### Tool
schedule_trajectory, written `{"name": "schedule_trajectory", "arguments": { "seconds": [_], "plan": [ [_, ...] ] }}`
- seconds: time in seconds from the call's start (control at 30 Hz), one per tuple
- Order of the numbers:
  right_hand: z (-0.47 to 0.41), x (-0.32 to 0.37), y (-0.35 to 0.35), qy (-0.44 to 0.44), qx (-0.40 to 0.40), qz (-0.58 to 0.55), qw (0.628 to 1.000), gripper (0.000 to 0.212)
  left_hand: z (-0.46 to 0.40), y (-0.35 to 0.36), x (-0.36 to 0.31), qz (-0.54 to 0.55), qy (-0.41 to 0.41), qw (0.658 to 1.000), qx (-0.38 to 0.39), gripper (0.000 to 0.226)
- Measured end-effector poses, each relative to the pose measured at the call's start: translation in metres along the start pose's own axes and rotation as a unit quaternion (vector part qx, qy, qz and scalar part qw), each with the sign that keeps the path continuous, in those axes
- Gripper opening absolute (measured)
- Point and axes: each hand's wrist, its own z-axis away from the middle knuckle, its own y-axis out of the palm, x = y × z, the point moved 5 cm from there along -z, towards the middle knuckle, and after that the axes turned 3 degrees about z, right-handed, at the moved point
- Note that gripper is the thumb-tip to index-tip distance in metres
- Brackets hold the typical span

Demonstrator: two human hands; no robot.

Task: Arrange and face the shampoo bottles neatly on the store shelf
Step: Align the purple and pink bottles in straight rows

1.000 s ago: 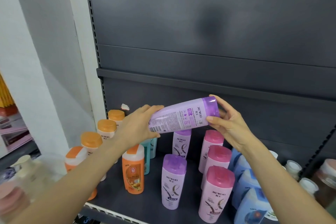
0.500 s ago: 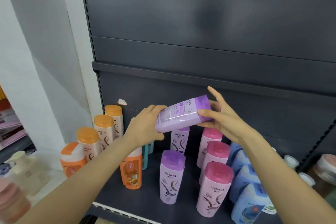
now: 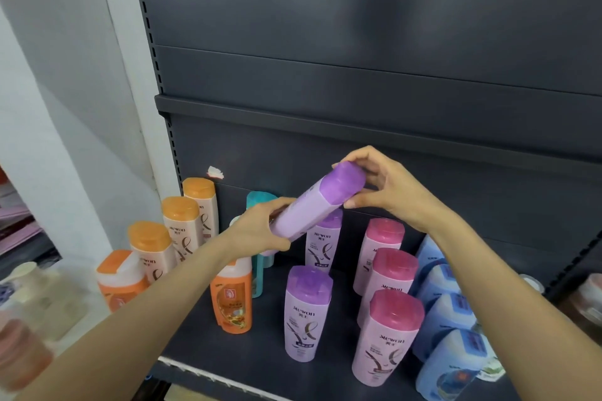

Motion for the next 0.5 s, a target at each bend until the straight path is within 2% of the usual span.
{"name": "schedule_trajectory", "arguments": {
  "seconds": [0.1,0.23,0.33,0.43,0.5],
  "plan": [
    [-0.004,-0.004,0.004,0.007,-0.032,0.001,0.999,0.052,-0.005,0.002,0.006,0.029,-0.006,1.0,-0.006,0.066],
    [-0.011,-0.011,0.013,0.018,-0.118,-0.02,0.993,0.046,-0.013,0.005,0.007,0.042,-0.011,0.999,-0.028,0.056],
    [-0.015,-0.03,0.021,0.057,-0.16,0.012,0.985,0.048,-0.012,0.002,0.011,-0.031,0.004,0.997,-0.068,0.049],
    [-0.014,-0.052,0.033,0.095,-0.185,0.058,0.976,0.048,-0.003,-0.008,0.022,-0.157,-0.008,0.98,-0.119,0.04],
    [-0.013,-0.063,0.042,0.115,-0.187,0.088,0.972,0.048,0.003,-0.01,0.035,-0.263,-0.022,0.959,-0.102,0.041]
  ]
}}
